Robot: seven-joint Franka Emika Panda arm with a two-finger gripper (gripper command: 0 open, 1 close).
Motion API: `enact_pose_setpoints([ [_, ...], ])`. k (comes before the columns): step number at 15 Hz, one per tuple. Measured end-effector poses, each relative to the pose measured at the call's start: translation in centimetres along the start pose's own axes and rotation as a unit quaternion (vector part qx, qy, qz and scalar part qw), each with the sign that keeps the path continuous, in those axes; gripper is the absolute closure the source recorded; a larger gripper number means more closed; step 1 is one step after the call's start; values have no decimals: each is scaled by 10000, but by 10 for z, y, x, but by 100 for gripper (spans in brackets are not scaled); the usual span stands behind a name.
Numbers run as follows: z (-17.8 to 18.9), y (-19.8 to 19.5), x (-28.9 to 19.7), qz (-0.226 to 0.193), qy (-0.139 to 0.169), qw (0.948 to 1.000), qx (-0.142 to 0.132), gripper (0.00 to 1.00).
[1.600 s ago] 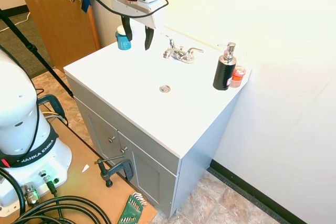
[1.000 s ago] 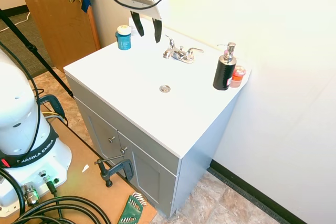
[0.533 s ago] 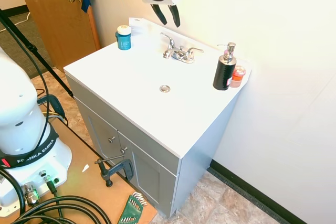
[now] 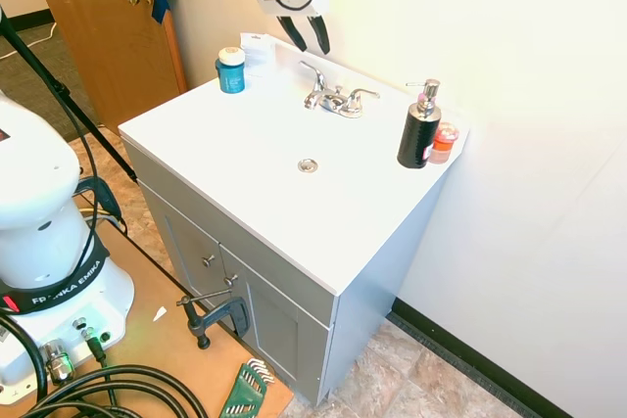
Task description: Turn on the hot water
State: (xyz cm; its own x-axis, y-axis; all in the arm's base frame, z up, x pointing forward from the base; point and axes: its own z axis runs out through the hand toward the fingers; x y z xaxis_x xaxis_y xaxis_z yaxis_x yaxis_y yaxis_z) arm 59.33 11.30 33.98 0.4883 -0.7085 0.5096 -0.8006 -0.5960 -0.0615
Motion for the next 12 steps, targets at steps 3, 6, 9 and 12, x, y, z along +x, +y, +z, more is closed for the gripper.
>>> enact_pose_setpoints([
  [3, 12, -10, -5, -37, 30, 10000, -25, 0],
  [6, 28, -16, -6, -34, 59, 9999, -95, 0],
  [9, 43, -16, -2, -1, 57, 9998, -183, 0],
  [12, 49, -9, -4, 18, 15, 9996, -281, 0],
])
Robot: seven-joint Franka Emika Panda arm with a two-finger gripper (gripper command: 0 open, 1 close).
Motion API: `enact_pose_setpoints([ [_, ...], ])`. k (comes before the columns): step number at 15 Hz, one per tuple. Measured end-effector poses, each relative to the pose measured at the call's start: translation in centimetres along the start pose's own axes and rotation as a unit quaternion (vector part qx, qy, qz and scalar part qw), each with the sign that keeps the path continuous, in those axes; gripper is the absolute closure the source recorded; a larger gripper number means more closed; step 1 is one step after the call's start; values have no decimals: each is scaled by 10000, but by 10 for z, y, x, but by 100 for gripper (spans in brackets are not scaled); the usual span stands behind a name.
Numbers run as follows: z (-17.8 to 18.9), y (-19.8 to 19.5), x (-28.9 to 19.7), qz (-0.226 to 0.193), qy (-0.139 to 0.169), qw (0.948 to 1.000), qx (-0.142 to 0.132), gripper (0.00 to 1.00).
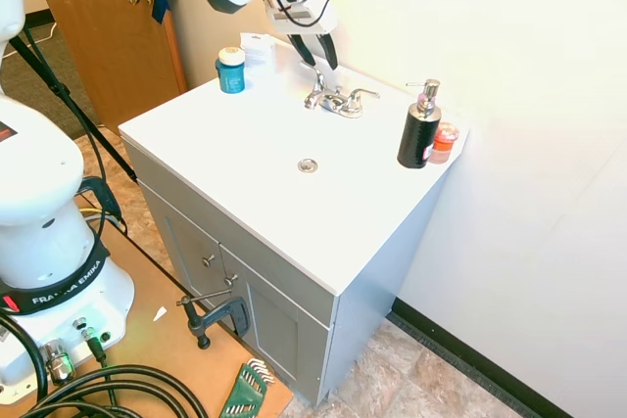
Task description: Turn on the hot water
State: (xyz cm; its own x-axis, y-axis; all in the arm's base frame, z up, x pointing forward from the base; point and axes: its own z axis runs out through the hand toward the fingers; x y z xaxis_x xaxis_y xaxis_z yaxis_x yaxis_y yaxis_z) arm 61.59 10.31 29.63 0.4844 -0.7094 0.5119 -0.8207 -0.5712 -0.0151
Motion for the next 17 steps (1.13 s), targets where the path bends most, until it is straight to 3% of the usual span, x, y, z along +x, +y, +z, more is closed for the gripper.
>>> enact_pose_setpoints([
  [9, -7, 73, 0, 134, -163, 9997, -146, 0],
  [12, -3, 81, -3, 117, -203, 9997, -99, 0],
  [17, -35, 115, -12, -55, -756, 9971, -44, 0],
])
